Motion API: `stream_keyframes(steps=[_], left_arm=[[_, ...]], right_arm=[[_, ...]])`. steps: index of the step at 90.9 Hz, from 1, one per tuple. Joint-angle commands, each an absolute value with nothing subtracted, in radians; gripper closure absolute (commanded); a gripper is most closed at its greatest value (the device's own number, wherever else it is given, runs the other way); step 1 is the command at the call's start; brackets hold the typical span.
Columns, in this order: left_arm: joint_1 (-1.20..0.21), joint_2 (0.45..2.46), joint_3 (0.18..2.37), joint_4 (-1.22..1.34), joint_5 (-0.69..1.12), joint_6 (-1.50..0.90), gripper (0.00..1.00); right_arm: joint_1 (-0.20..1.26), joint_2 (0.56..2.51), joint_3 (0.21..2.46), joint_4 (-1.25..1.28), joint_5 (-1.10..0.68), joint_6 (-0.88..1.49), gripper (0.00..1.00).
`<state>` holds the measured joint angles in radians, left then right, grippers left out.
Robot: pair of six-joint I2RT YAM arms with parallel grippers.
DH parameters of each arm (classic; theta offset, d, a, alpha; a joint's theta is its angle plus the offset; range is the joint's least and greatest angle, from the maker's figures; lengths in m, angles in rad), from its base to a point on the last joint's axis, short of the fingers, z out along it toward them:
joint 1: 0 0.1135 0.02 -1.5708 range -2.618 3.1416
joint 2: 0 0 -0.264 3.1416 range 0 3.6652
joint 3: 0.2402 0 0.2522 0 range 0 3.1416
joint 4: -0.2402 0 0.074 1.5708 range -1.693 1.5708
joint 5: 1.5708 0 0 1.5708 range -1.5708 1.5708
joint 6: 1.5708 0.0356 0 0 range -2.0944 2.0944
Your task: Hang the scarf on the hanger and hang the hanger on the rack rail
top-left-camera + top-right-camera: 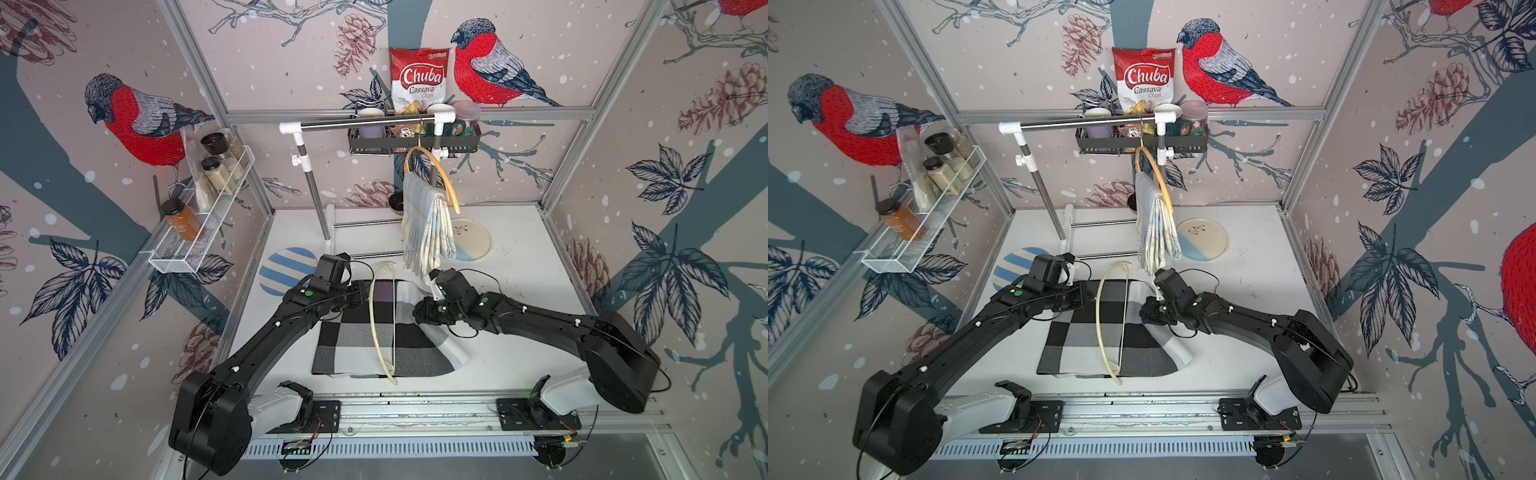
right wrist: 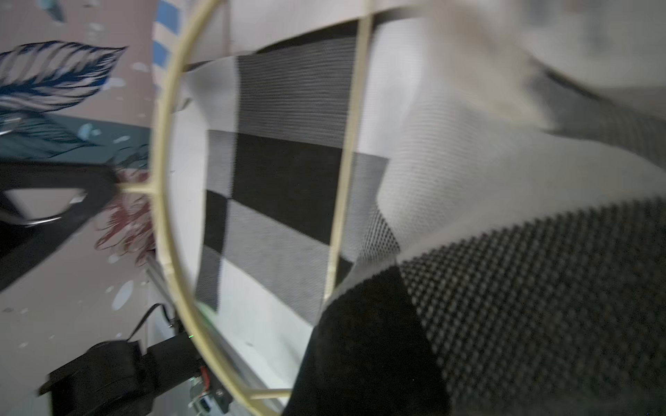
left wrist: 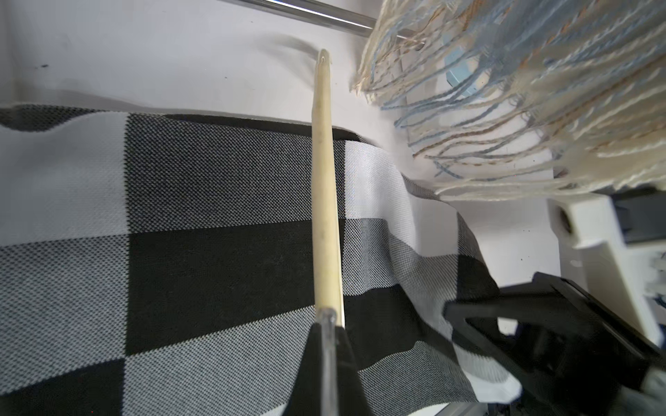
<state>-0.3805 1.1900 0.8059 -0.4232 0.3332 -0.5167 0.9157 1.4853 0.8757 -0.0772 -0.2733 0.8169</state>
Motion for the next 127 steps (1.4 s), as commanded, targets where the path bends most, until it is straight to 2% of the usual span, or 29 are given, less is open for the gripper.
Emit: stream_keyframes(steps=[1,13,28,47,55,62,74,81,85,89,92,97,102,117,120,127], left_arm=[[-0.377,1.204,0.785,-0.427,0.427,-0.518,1.00],[-0.372,1.185,0.771,-0.442,0.430,-0.528,1.00],[-0.364,1.149,0.772,-0.465,0.436,-0.536,1.00],[-0.364,1.168,0.769,-0.471,0.499,-0.534,1.00],[-0.364,1.178,0.758,-0.447,0.497,-0.556,1.00],[-0.364,1.185,0.737,-0.394,0.506,-0.596,1.00],[-0.364,1.191,0.722,-0.351,0.520,-0.615,1.00],[-0.365,1.186,0.733,-0.380,0.500,-0.597,1.00],[-0.364,1.182,0.741,-0.399,0.489,-0.590,1.00],[-0.364,1.181,0.743,-0.406,0.483,-0.589,1.00],[-0.364,1.181,0.745,-0.406,0.480,-0.589,1.00],[-0.364,1.184,0.747,-0.406,0.477,-0.591,1.00],[-0.365,1.188,0.748,-0.410,0.462,-0.595,1.00],[-0.365,1.190,0.749,-0.428,0.430,-0.589,1.00],[-0.363,1.190,0.749,-0.429,0.430,-0.588,1.00],[-0.364,1.188,0.750,-0.428,0.431,-0.590,1.00]], right_arm=[[0.978,1.542,0.954,-0.019,-0.252,0.894,1.00],[0.992,1.718,1.037,0.098,-0.330,0.978,1.00],[0.975,1.907,1.150,0.125,-0.343,0.985,1.00],[0.929,1.929,1.150,0.151,-0.242,0.915,1.00],[0.909,1.937,1.087,0.329,-0.235,0.945,1.00],[0.905,1.964,1.068,0.448,-0.256,0.964,1.00],[0.928,1.994,1.099,0.420,-0.318,0.895,1.00],[0.922,1.938,1.062,0.397,-0.349,0.840,0.88],[0.913,1.898,1.046,0.361,-0.381,0.792,0.74],[0.901,1.860,1.048,0.289,-0.410,0.747,0.53],[0.883,1.838,1.054,0.207,-0.438,0.699,0.44],[0.847,1.809,1.037,0.133,-0.494,0.654,0.35],[0.803,1.770,0.989,0.114,-0.514,0.609,0.31],[0.692,1.600,0.870,0.079,-0.538,0.502,0.31],[0.666,1.569,0.844,0.090,-0.544,0.516,0.37],[0.626,1.528,0.804,0.124,-0.522,0.560,0.61]])
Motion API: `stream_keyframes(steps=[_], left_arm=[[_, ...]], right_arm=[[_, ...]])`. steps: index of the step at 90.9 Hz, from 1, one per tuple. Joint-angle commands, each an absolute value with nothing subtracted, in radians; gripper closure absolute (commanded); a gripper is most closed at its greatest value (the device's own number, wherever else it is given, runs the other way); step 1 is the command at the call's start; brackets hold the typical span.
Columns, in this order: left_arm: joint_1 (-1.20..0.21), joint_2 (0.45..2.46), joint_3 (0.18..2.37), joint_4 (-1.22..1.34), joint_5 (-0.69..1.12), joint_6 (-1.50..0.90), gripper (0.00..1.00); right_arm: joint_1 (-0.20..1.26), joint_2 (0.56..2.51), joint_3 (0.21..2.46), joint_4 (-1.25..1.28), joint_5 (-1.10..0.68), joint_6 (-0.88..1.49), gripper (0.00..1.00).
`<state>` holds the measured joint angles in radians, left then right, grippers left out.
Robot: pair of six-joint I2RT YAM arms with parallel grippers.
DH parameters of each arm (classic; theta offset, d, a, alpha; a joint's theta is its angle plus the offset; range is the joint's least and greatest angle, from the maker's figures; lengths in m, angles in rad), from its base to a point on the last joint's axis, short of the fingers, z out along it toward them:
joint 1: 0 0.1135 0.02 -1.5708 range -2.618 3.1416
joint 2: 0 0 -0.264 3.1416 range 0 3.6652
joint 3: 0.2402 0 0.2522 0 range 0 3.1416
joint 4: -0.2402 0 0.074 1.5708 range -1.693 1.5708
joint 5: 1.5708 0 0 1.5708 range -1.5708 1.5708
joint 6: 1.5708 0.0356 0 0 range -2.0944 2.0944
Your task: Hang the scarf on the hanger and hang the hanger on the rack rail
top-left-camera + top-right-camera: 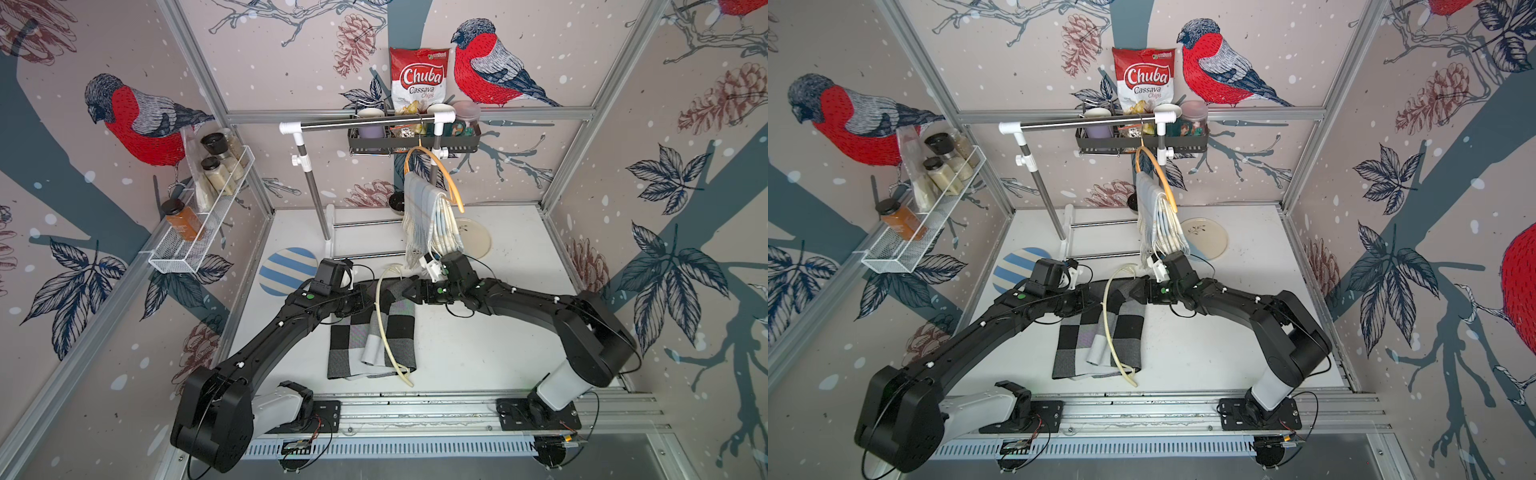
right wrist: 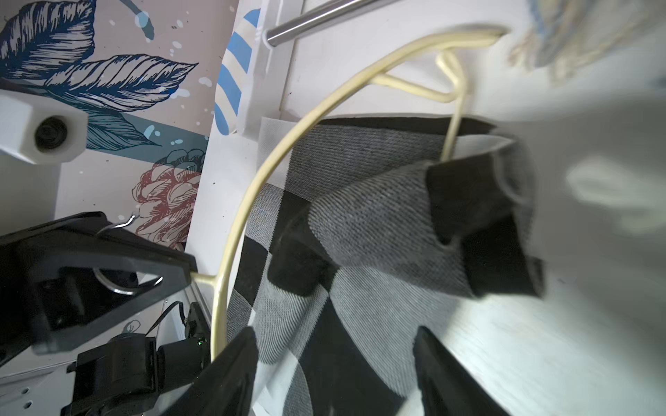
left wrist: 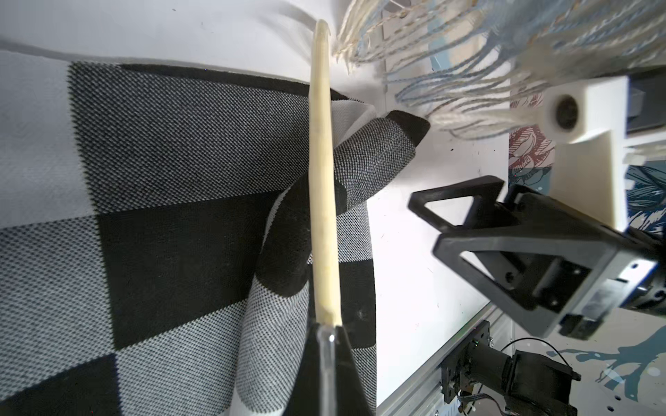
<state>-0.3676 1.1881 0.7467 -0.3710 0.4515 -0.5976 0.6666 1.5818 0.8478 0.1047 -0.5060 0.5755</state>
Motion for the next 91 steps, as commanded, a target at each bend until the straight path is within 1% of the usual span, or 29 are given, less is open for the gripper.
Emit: stream_keyframes(steps=[1,5,15,24,38,50,58,69,77,84,91], left_arm=[[-0.364,1.188,0.749,-0.429,0.431,-0.590,1.00],[-0.363,1.187,0.753,-0.426,0.432,-0.594,1.00],[-0.364,1.185,0.763,-0.427,0.448,-0.594,1.00],[-0.363,1.185,0.773,-0.440,0.448,-0.588,1.00],[-0.364,1.191,0.772,-0.433,0.468,-0.589,1.00],[-0.364,1.198,0.776,-0.421,0.490,-0.591,1.00],[-0.365,1.204,0.785,-0.430,0.506,-0.582,1.00],[-0.363,1.199,0.779,-0.419,0.515,-0.591,1.00],[-0.364,1.203,0.779,-0.406,0.521,-0.599,1.00],[-0.365,1.206,0.778,-0.400,0.523,-0.603,1.00],[-0.365,1.202,0.778,-0.400,0.525,-0.604,1.00]], right_arm=[[0.625,1.527,0.804,0.110,-0.506,0.557,0.64],[0.629,1.536,0.808,0.066,-0.452,0.537,0.68],[0.647,1.615,0.834,0.018,-0.384,0.525,0.77],[0.697,1.663,0.873,0.009,-0.313,0.513,0.78],[0.749,1.780,1.024,-0.004,-0.293,0.512,0.79],[0.762,1.909,1.195,-0.064,-0.307,0.514,0.82],[0.767,1.971,1.266,-0.060,-0.344,0.532,0.85],[0.786,2.026,1.324,-0.006,-0.446,0.529,0.84],[0.788,2.057,1.349,0.016,-0.549,0.504,0.82],[0.781,2.049,1.332,0.004,-0.563,0.473,0.78],[0.750,2.002,1.260,0.040,-0.576,0.482,0.74]])
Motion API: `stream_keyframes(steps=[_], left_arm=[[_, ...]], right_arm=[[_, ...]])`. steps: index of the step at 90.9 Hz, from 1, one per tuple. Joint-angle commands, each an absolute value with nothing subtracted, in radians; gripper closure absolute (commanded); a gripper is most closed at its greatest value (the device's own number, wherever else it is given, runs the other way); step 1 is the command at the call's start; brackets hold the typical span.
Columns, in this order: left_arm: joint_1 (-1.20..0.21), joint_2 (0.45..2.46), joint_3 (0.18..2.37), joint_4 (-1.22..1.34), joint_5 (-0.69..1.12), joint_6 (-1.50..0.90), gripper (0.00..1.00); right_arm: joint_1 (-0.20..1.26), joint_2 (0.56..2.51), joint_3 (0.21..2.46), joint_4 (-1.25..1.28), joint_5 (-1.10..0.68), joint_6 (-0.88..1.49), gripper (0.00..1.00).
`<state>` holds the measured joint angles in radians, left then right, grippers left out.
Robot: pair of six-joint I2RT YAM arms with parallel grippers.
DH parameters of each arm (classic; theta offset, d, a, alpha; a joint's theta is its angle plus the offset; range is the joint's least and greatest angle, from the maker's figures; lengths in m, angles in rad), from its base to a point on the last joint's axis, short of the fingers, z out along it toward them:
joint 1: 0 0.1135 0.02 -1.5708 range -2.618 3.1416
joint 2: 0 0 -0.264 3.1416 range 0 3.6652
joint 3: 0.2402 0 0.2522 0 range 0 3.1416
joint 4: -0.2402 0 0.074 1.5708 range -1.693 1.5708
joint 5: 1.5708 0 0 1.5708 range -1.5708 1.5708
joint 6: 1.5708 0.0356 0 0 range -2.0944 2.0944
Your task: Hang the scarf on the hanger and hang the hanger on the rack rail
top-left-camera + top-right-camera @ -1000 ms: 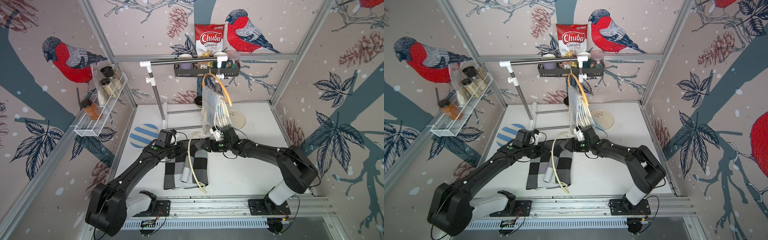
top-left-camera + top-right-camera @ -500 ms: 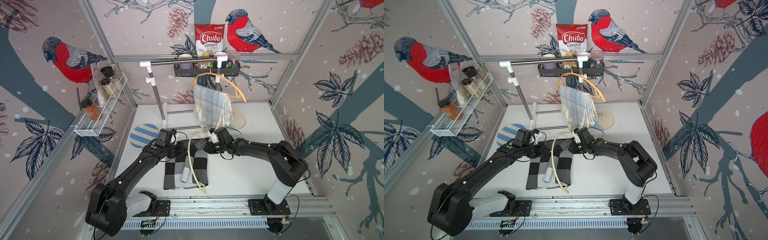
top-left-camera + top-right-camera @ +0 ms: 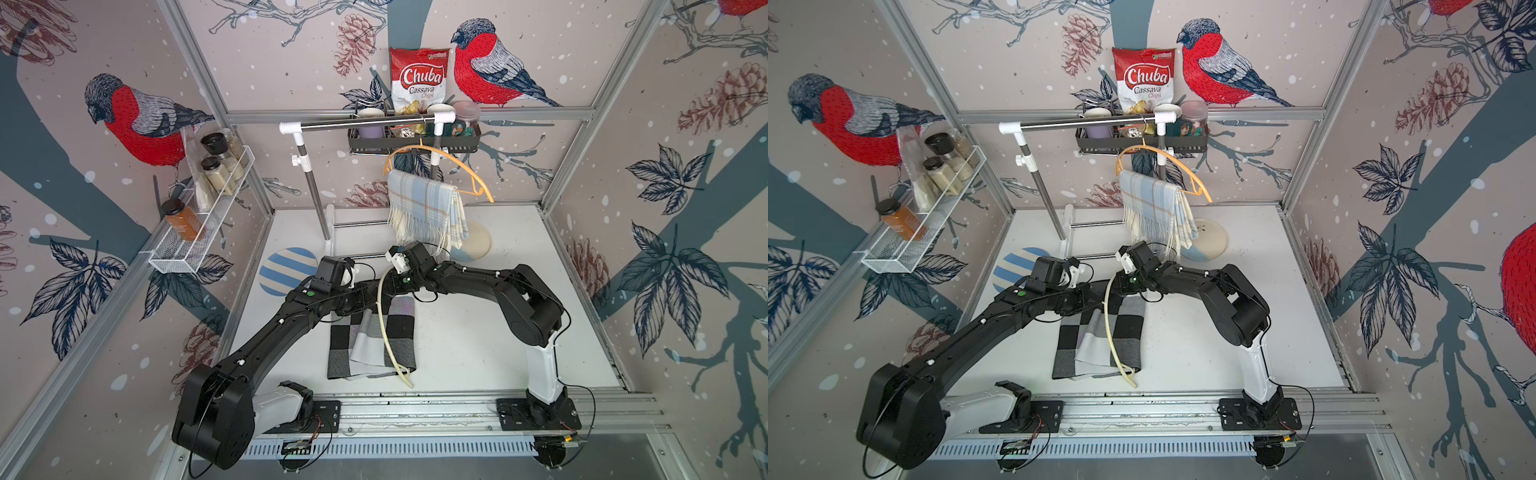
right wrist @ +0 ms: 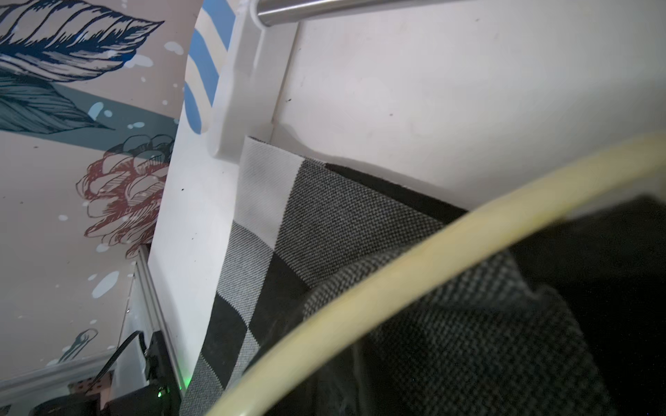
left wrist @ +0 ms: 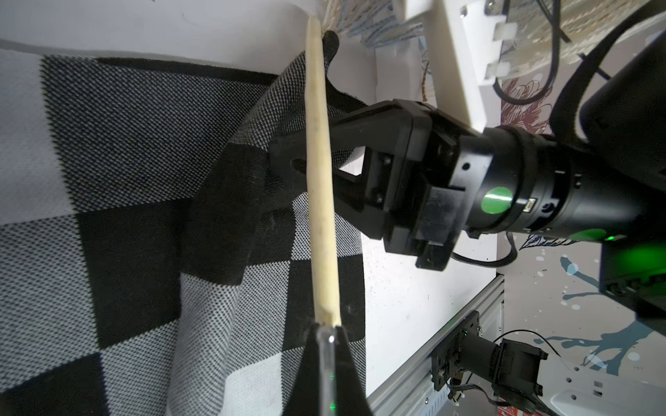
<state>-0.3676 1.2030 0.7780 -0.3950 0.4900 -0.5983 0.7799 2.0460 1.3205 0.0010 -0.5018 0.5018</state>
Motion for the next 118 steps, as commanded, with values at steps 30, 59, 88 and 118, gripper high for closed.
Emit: stream_keyframes(steps=[30,59,88,118], left_arm=[[-0.364,1.176,0.794,-0.410,0.518,-0.632,1.00],[-0.370,1.197,0.714,0.091,0.867,-0.880,0.55],[-0.422,1.343,0.695,0.668,0.962,-1.233,0.40],[-0.535,1.630,0.727,1.291,0.914,-1.603,0.33]], right_arm=[[0.666,1.680,0.997,0.027,-0.571,0.539,0.40],[0.650,1.520,0.943,0.066,-0.636,0.802,0.14],[0.625,1.442,1.009,-0.041,-0.637,0.910,0.08],[0.550,1.377,0.952,-0.097,-0.608,0.928,0.08]])
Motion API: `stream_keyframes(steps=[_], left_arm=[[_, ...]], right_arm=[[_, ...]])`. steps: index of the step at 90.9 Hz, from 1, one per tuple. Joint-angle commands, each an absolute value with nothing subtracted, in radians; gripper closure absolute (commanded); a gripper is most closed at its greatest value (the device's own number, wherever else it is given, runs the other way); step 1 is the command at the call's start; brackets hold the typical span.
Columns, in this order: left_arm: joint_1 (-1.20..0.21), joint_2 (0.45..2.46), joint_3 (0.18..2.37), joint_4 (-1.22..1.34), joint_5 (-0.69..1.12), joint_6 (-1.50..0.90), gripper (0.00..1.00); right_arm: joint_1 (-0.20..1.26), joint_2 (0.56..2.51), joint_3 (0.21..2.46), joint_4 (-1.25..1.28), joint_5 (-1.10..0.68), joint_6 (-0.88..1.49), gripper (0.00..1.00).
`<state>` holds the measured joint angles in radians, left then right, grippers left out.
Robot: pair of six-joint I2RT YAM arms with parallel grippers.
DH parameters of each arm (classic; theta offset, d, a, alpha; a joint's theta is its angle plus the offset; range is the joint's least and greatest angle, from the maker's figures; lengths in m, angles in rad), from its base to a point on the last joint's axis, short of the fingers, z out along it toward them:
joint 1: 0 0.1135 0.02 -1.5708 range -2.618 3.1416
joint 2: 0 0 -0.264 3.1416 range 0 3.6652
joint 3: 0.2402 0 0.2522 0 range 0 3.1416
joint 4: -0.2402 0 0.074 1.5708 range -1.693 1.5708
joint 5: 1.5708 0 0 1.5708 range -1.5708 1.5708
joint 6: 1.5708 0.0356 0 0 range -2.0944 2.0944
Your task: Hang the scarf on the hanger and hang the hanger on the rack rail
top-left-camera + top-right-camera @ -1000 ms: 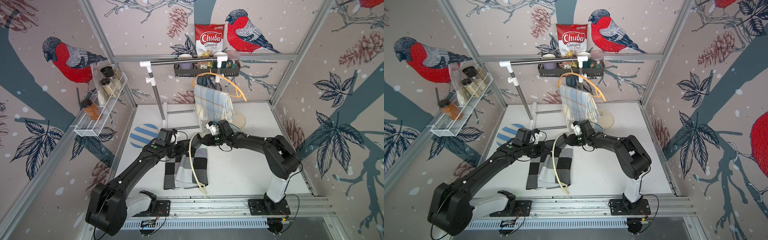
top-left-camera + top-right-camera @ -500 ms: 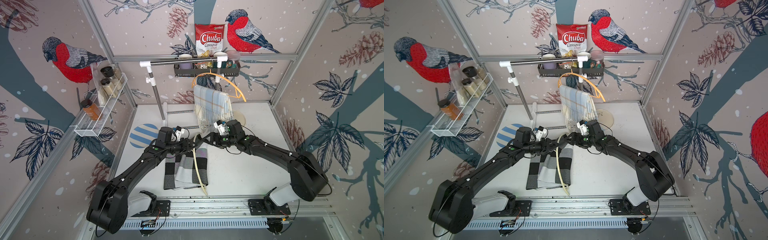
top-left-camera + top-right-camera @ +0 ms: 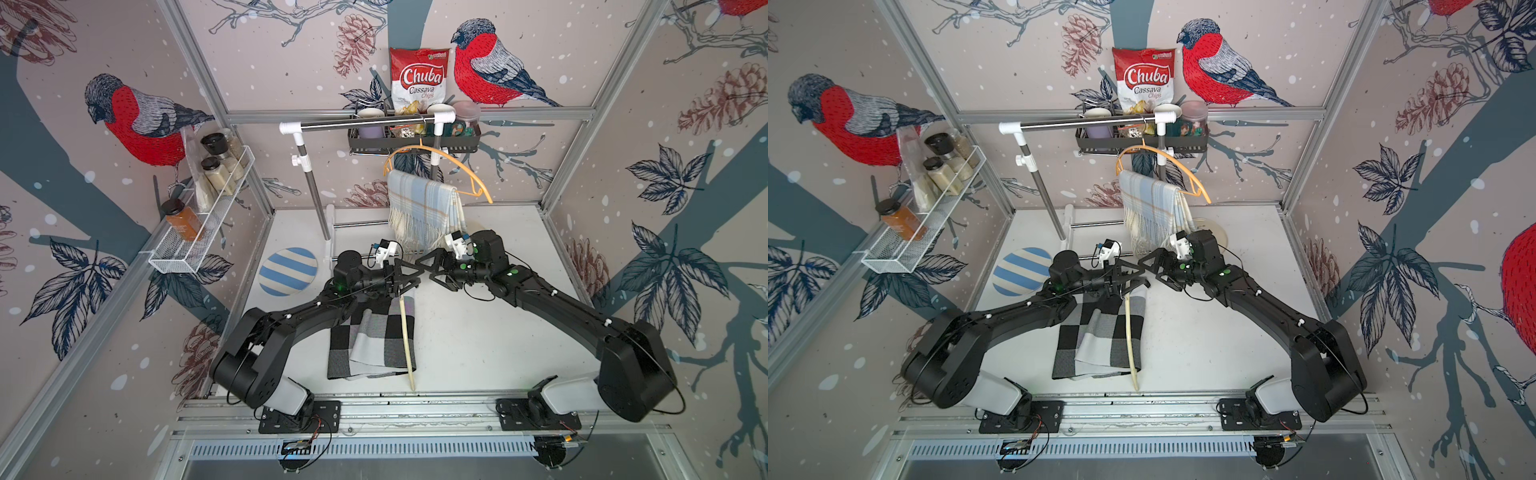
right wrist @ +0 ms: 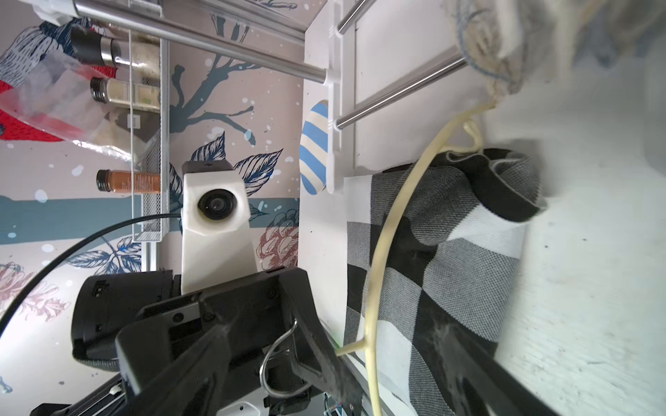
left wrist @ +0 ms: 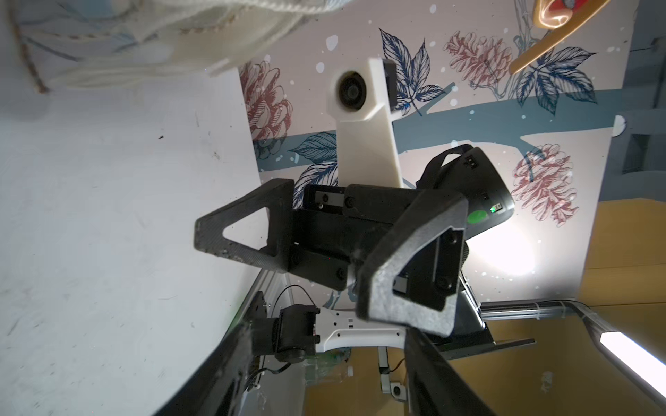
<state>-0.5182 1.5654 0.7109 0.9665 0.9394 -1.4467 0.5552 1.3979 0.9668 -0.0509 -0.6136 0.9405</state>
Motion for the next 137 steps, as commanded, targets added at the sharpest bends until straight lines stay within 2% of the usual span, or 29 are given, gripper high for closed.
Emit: stream_keyframes(steps=[1,10,25,38,52,69,78,86,95,103,121,137], left_arm=[[-0.535,1.639,0.728,1.301,0.911,-1.607,0.33],[-0.534,1.674,0.735,1.299,0.896,-1.584,0.34],[-0.535,1.674,0.757,1.056,0.885,-1.411,0.36],[-0.534,1.678,0.759,1.004,0.881,-1.361,0.35],[-0.538,1.680,0.783,0.753,0.851,-1.194,0.35],[-0.521,1.648,0.760,0.736,0.847,-1.171,0.35],[-0.496,1.587,0.746,0.670,0.838,-1.135,0.36],[-0.465,1.485,0.741,0.491,0.801,-1.028,0.36],[-0.433,1.343,0.775,0.027,0.674,-0.785,0.35],[-0.429,1.250,0.813,-0.328,0.440,-0.602,0.31],[-0.423,1.214,0.750,-0.501,0.177,-0.513,0.22],[-0.433,1.338,0.777,-0.504,0.086,-0.490,0.18]], right_arm=[[0.549,1.376,0.949,-0.098,-0.609,0.928,0.07],[0.538,1.359,0.921,-0.095,-0.612,0.925,0.07],[0.521,1.325,0.879,-0.093,-0.612,0.926,0.07],[0.518,1.301,0.852,-0.087,-0.618,0.921,0.07],[0.530,1.281,0.838,-0.066,-0.635,0.919,0.07],[0.534,1.286,0.835,-0.125,-0.607,0.876,0.09],[0.526,1.306,0.825,-0.134,-0.614,0.863,0.16],[0.525,1.327,0.852,-0.219,-0.593,0.812,0.25],[0.520,1.346,0.874,-0.315,-0.553,0.759,0.34],[0.519,1.358,0.882,-0.374,-0.529,0.720,0.37],[0.520,1.405,0.887,-0.413,-0.531,0.673,0.52],[0.523,1.417,0.894,-0.413,-0.536,0.660,0.78]])
